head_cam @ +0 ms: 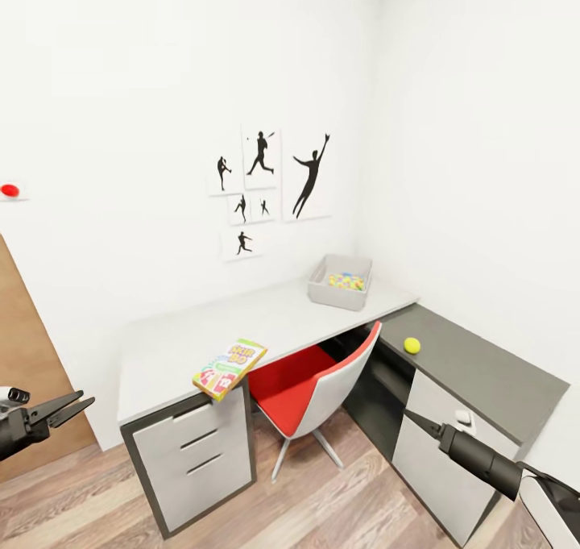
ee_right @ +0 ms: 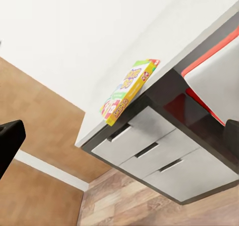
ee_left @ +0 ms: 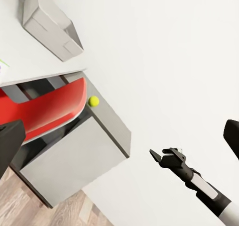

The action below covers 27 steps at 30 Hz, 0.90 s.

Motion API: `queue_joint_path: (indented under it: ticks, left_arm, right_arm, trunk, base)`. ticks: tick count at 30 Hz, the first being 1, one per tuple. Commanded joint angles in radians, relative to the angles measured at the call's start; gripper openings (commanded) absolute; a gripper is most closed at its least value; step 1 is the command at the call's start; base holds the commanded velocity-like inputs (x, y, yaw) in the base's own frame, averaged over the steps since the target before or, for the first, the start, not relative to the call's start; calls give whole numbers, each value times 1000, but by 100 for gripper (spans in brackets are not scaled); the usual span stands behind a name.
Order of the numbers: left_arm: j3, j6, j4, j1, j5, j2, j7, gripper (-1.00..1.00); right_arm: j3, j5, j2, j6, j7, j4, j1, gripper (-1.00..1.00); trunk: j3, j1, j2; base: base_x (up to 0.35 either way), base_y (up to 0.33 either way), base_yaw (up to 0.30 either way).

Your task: Put all the toys in the child's room - the three board games (two on the bed and one on the table), the two jigsaw puzzles on the table, and the tennis ball on the table - inside the toy box on the table in the child's room.

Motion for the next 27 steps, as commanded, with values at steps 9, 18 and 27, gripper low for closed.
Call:
queue_joint_path:
  ticks: [9,18,27]
  left_arm:
    - [0,10,0,-1,-1,0,-4,100]
    - [0,10,0,-1,-1,0,-4,100]
    - [0,10,0,-1,-1,0,-4,100]
  right_arm:
    - [1,-9,1,9,4,0,-1,100]
    - [0,-11,1,13,0,0,-1,100]
    - [0,-12,1,11,1,0,-1,100]
  trunk:
    - [0,0,-1]
    - [0,0,-1]
    - [0,0,-1]
  base:
    - [-1,-1,0]
    - [-26,0,0]
    - [-4,0,0]
